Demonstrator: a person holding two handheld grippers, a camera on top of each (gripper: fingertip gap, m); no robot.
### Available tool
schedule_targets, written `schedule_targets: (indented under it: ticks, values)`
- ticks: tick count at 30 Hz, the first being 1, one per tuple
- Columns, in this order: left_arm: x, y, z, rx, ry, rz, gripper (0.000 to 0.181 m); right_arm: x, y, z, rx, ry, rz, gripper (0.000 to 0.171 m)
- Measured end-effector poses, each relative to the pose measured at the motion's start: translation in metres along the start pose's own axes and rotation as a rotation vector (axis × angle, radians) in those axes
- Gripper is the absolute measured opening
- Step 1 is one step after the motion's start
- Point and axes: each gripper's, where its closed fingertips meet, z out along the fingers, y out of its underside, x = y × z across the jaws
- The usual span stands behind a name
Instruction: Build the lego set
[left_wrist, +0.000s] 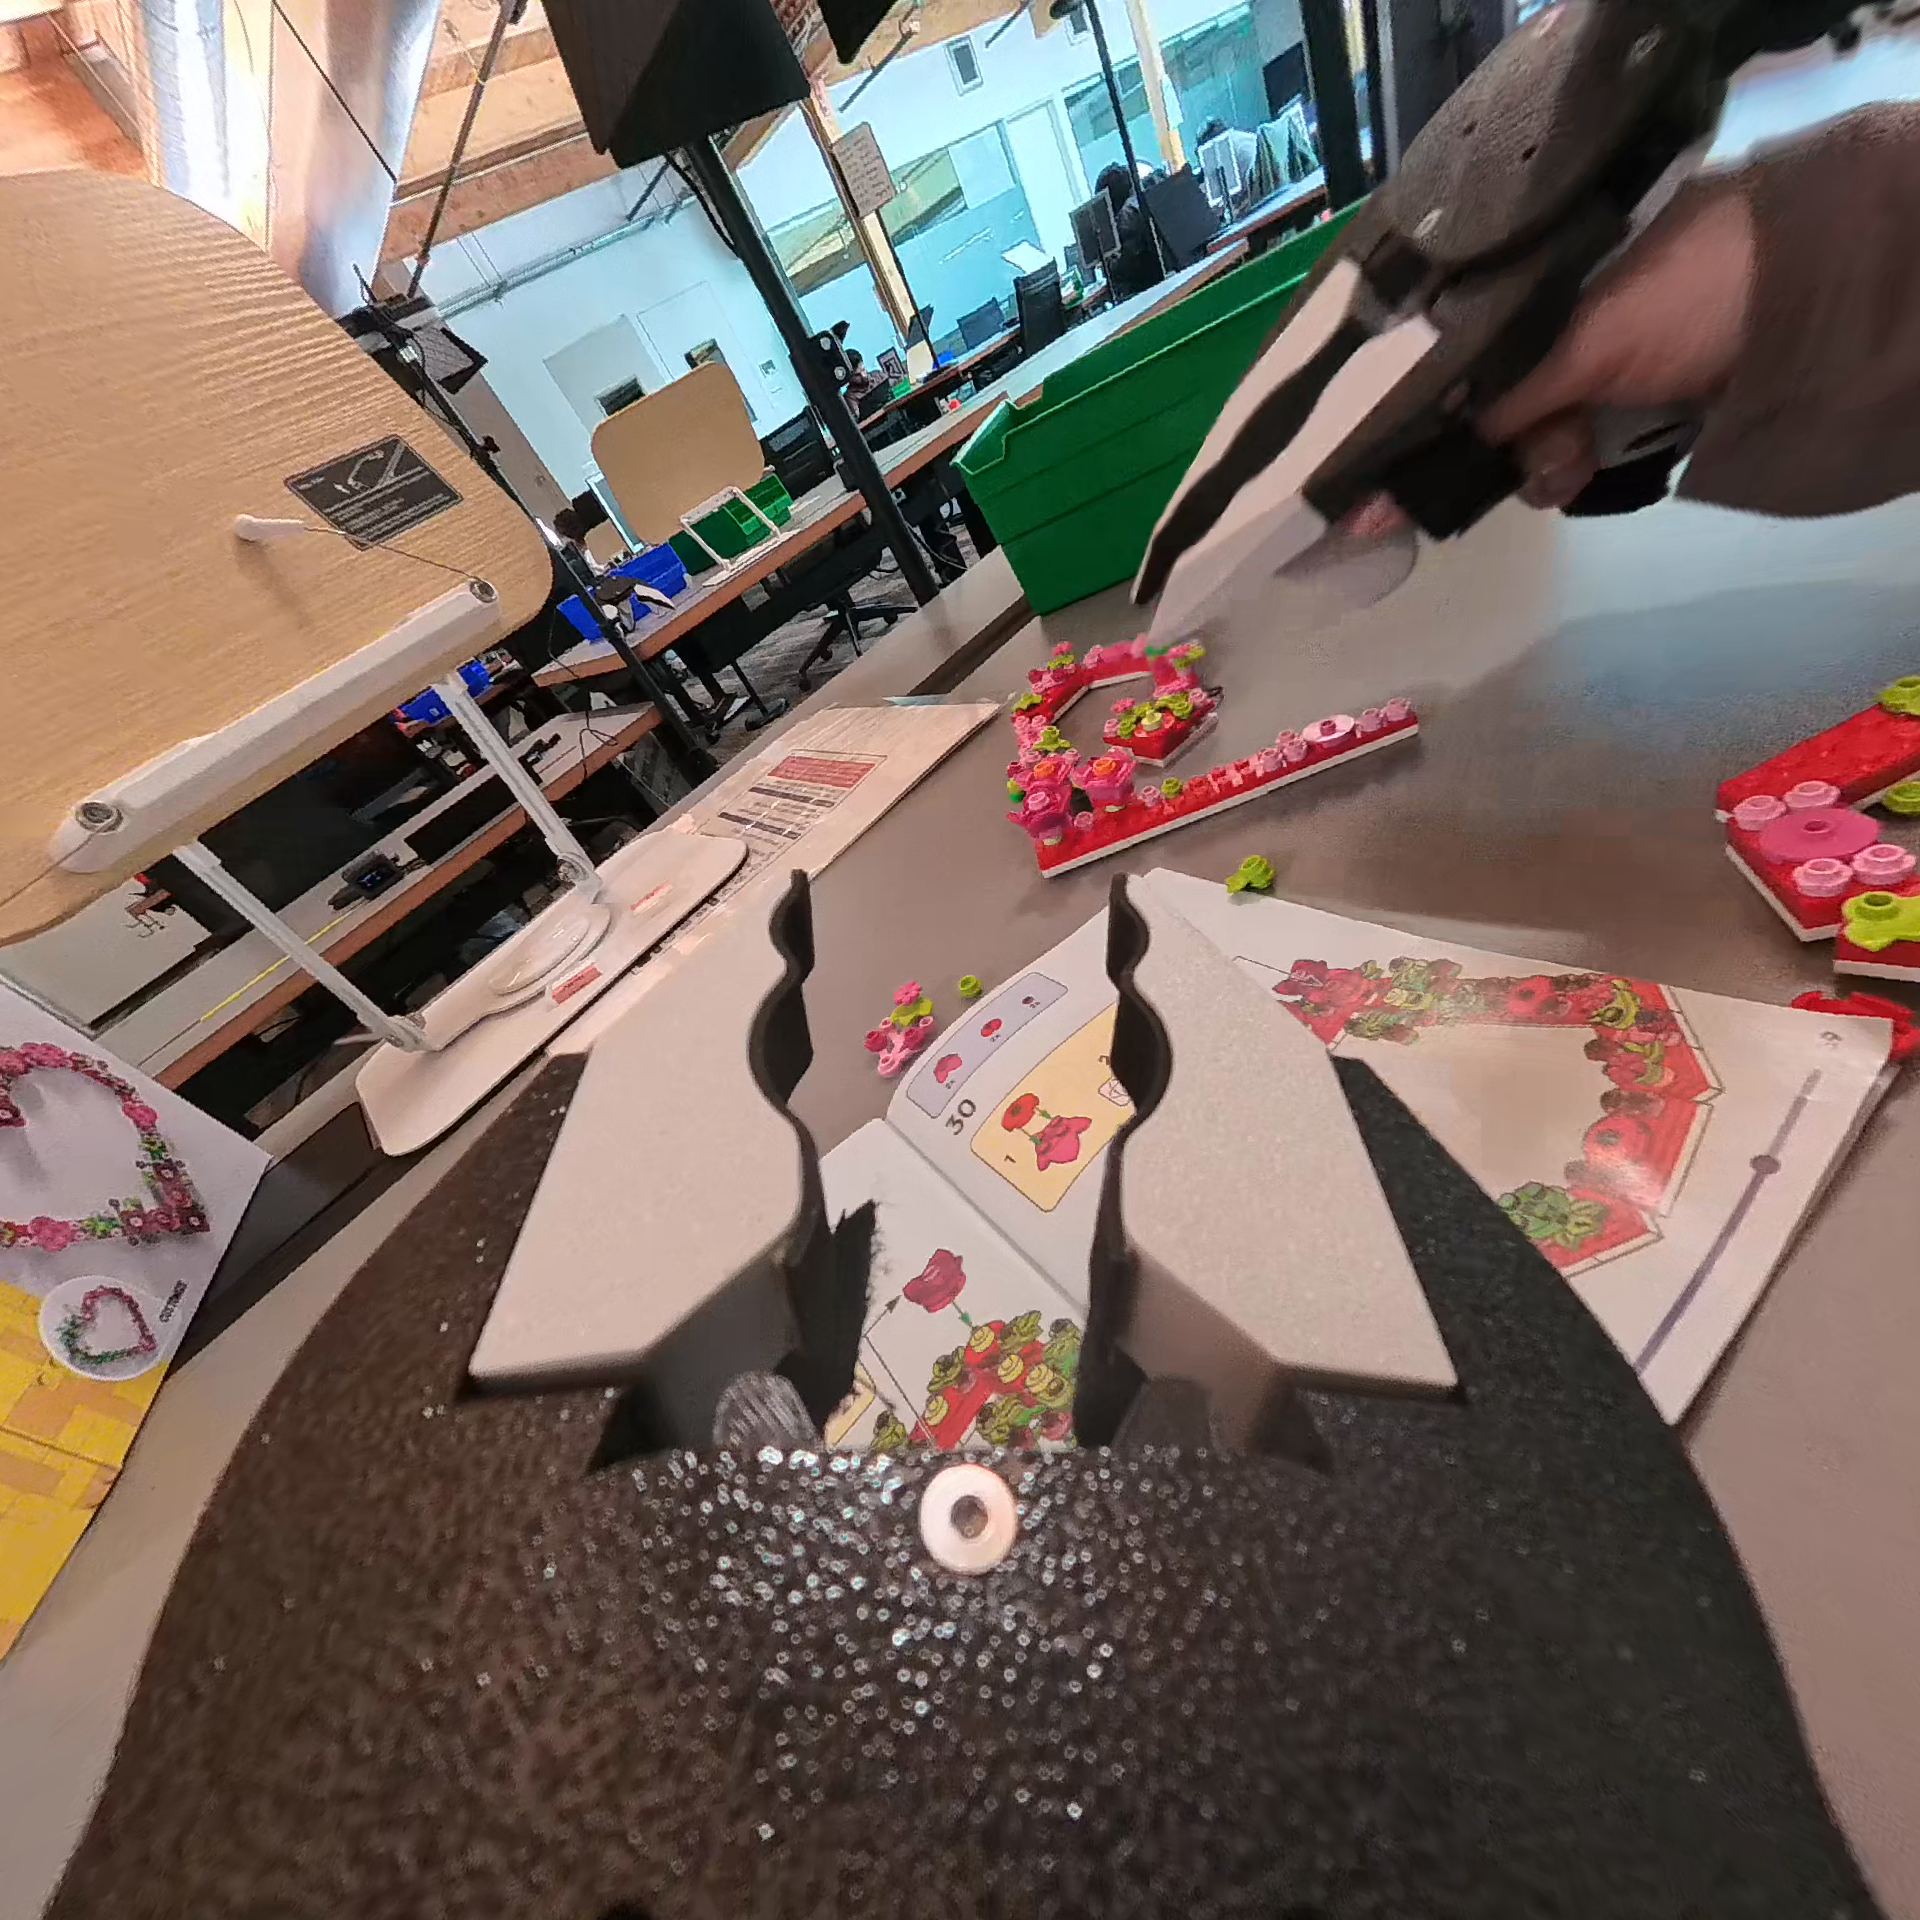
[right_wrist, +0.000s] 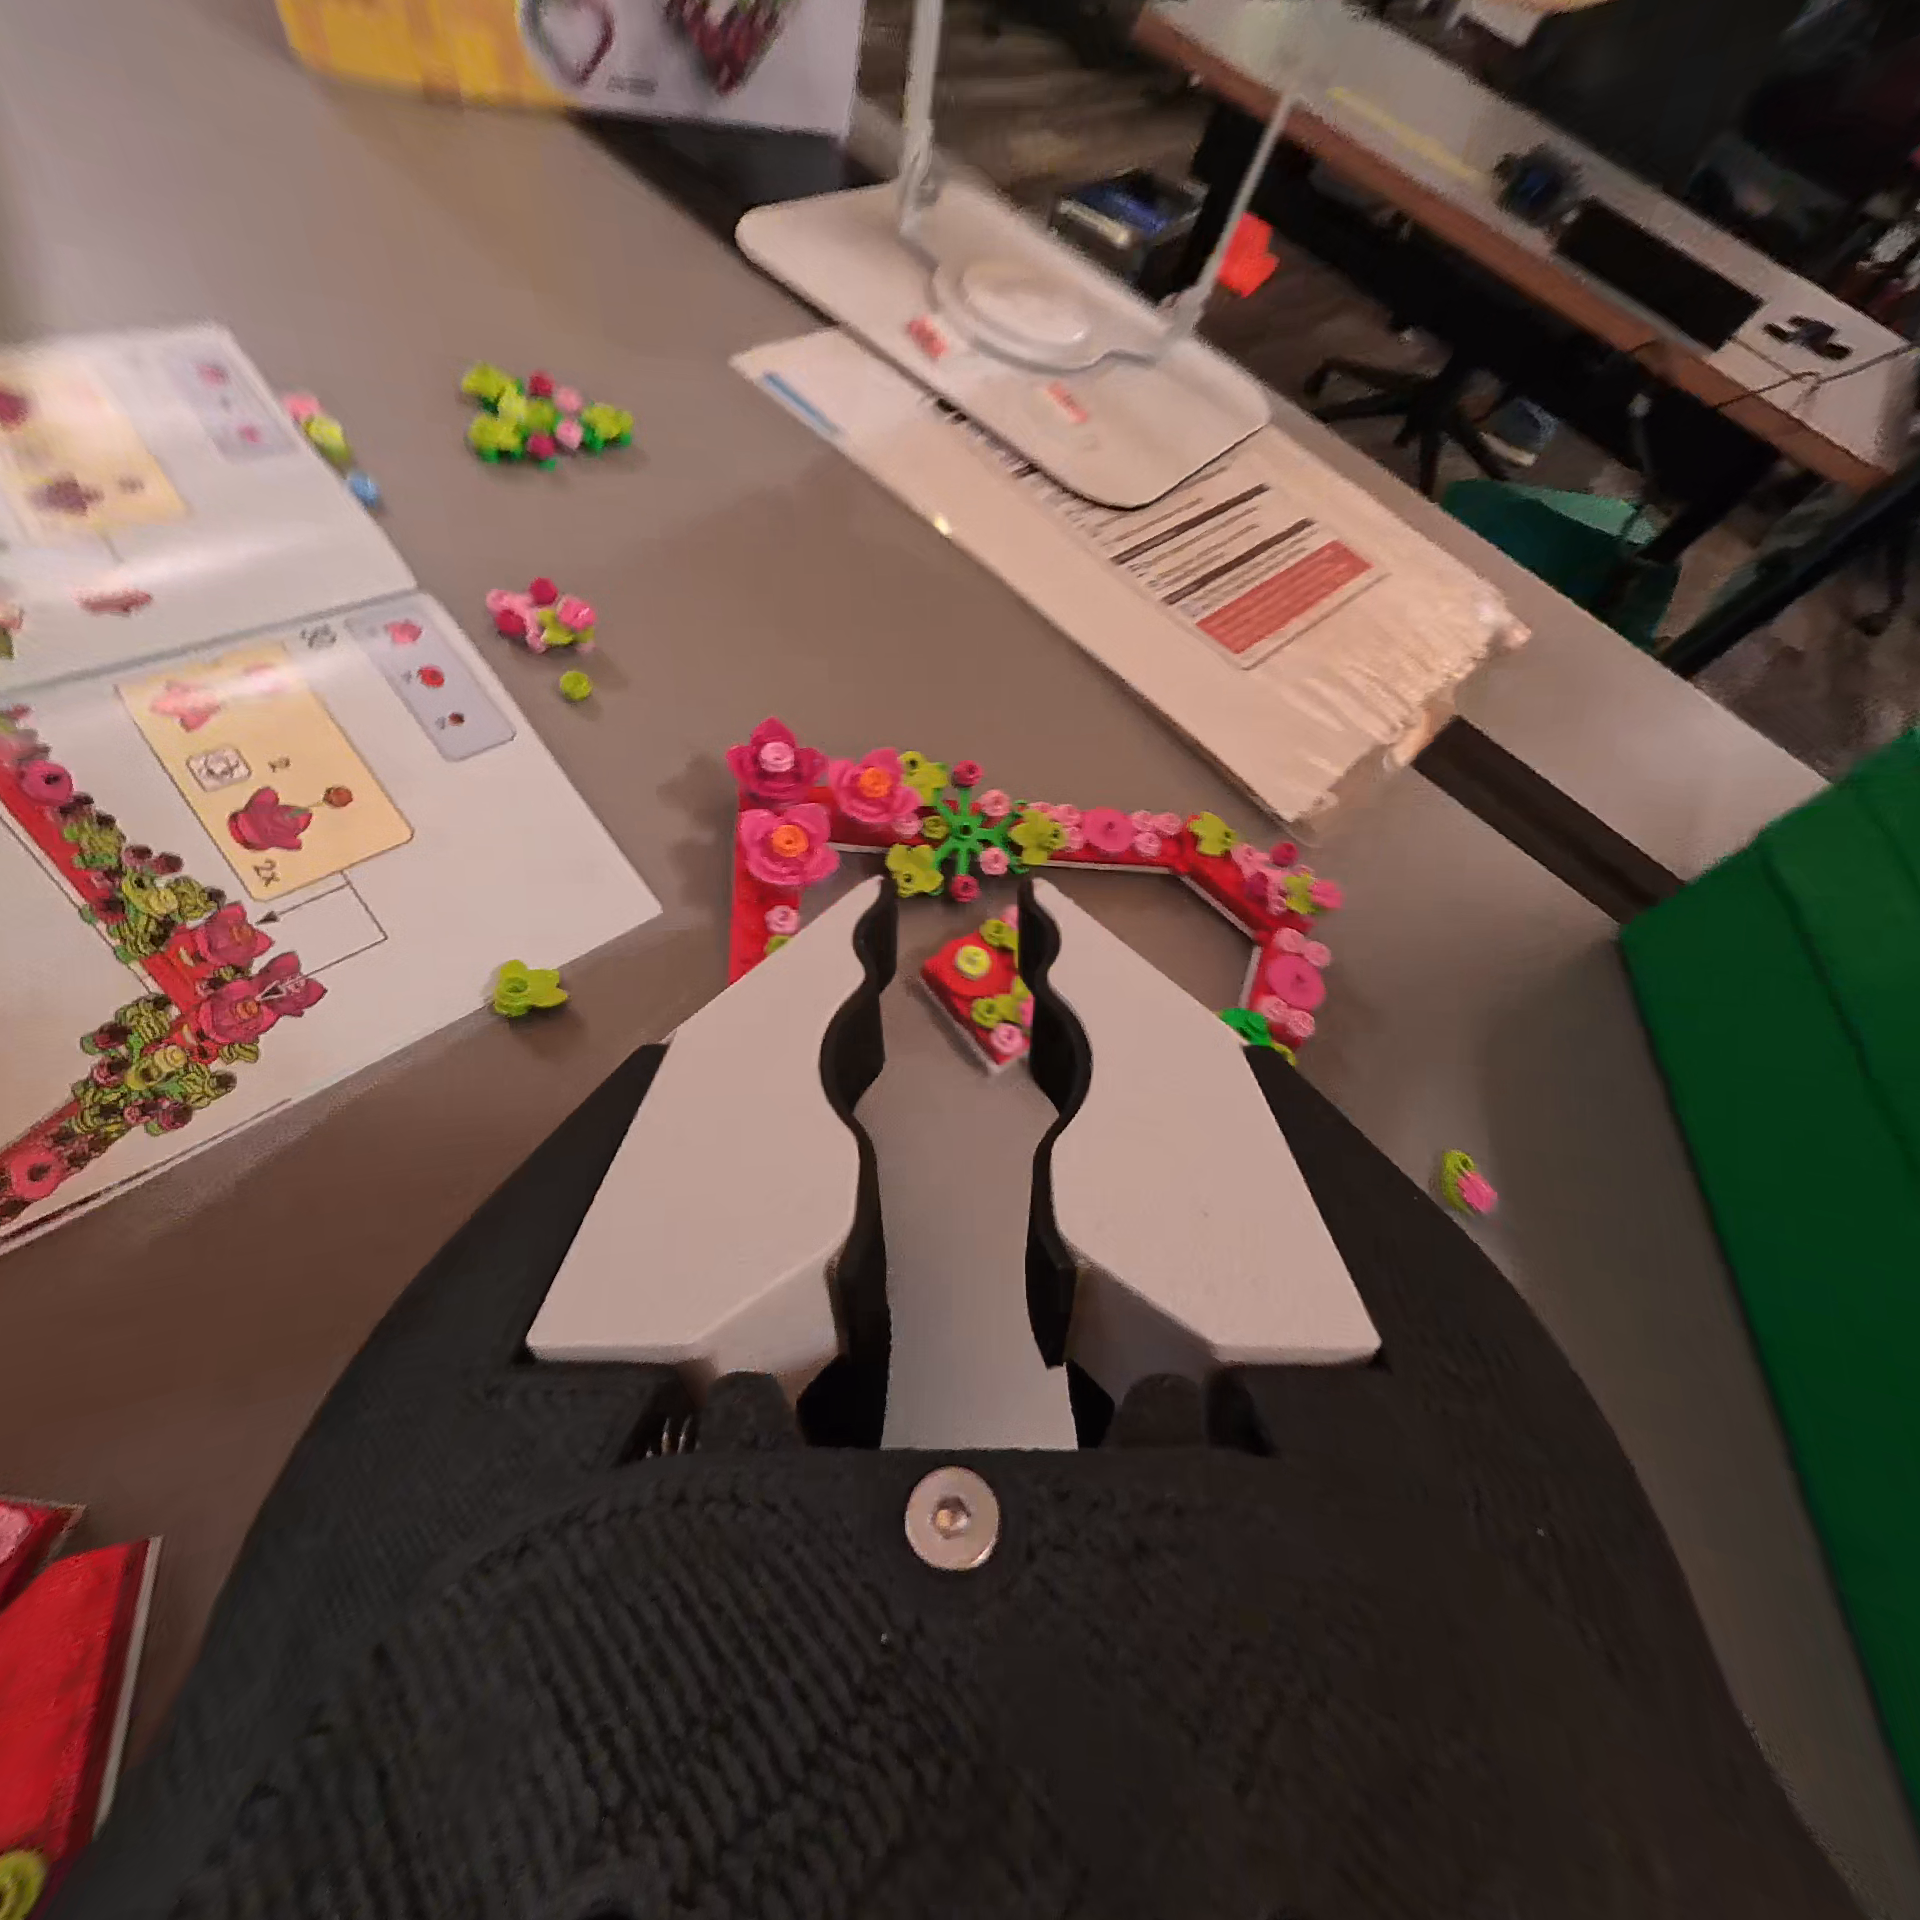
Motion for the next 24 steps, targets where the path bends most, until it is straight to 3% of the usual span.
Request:
schedule_targets:
  ticks: [1, 6, 10, 13, 24]
  values:
    - [0.000, 0.000, 0.000, 0.000, 0.000, -0.003, 0.055, 0.006, 0.000, -0.006, 0.020, 0.009, 0.025, 0.022]
    - [0.002, 0.000, 0.000, -0.002, 0.005, 0.001, 0.055, 0.030, 0.021, -0.016, 0.029, 0.119, 0.049, 0.022]
    - [0.002, 0.001, -0.001, -0.002, 0.003, 0.004, 0.055, 0.071, 0.021, -0.030, 0.128, 0.445, -0.112, 0.023]
    - [0.001, 0.001, -0.001, -0.001, 0.003, -0.004, 0.055, 0.081, 0.014, -0.043, 0.214, 0.590, -0.192, 0.023]
    - [0.002, 0.001, -0.002, -0.002, 0.008, -0.008, 0.056, 0.088, 0.001, -0.076, 0.367, 0.724, -0.181, 0.020]
